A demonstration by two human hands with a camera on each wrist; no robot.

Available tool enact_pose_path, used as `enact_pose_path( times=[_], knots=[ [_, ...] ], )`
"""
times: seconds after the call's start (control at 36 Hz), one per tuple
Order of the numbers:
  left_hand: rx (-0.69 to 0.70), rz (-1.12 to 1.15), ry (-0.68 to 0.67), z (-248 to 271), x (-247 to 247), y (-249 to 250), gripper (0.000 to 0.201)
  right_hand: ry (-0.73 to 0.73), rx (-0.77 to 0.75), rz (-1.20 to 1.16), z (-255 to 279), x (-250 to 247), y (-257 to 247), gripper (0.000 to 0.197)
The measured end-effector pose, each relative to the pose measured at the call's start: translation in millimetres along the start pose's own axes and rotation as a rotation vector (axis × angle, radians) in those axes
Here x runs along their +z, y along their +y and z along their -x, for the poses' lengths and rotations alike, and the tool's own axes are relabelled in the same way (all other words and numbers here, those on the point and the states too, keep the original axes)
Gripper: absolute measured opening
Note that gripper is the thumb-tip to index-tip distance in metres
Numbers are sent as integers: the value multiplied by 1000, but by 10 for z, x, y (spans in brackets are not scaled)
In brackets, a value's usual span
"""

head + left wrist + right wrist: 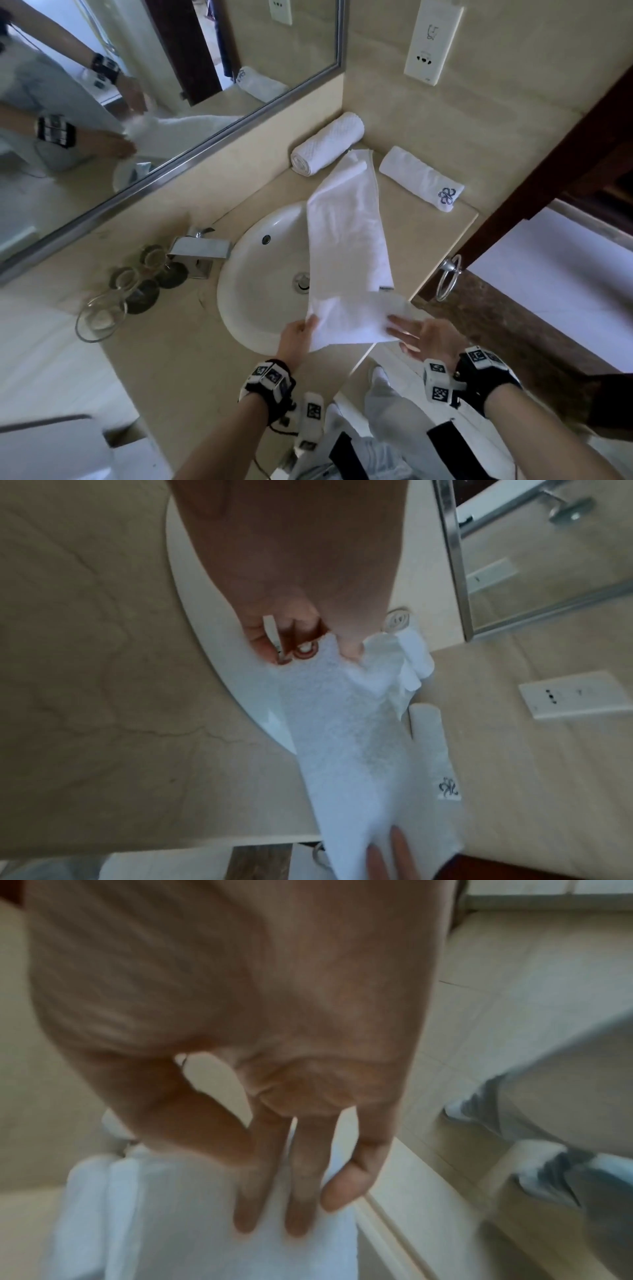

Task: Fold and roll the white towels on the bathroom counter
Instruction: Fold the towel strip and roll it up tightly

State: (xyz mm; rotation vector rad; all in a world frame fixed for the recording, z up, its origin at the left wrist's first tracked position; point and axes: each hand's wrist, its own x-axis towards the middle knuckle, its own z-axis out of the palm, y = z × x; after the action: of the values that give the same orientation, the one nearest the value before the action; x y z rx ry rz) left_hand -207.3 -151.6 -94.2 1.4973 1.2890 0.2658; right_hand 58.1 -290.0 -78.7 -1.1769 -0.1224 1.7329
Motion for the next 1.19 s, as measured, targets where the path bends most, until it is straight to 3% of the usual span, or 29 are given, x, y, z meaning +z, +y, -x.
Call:
enact_pose_path(
  times=[0.03,0.08,0.14,0.22,0.33,0.42,0.53,0.67,0.75,0.92,1.03,1.06,1.11,1.19],
  knots=[
    [-16,5,13,-39,6,19,50,-17,-37,147,-18,57,-54,56],
    [-22,-5,21,-111,26,52,51,209,81,372,-77,167,-165,31],
    [-21,-24,26,-158,53,81,51,352,90,596,-150,183,-244,11],
    [-32,-87,46,-210,63,131,50,476,75,920,-301,148,-331,33],
    [-86,-191,102,-275,83,136,51,647,-59,965,-536,162,-257,34],
    [-159,-216,108,-340,79,135,51,761,-68,990,-653,244,-202,31],
    [-197,-254,77,-442,23,166,50,781,-2,1038,-730,231,-153,36],
    [-198,-271,86,-535,20,115,38,732,-118,1011,-802,283,-202,20],
    [-177,-256,111,-522,63,99,33,759,-145,1010,-802,311,-221,25],
    [-204,-354,56,-547,130,129,33,791,-48,1046,-862,236,-156,36],
    [-295,-441,44,-578,150,173,35,783,-48,1003,-862,285,-195,15],
    [-294,-450,56,-576,149,182,37,788,-59,977,-853,287,-200,20],
    [-204,-499,66,-560,148,184,39,803,-88,972,-837,275,-217,21],
    [110,-614,46,-493,148,146,18,798,-105,1020,-817,216,-211,23]
  ],
)
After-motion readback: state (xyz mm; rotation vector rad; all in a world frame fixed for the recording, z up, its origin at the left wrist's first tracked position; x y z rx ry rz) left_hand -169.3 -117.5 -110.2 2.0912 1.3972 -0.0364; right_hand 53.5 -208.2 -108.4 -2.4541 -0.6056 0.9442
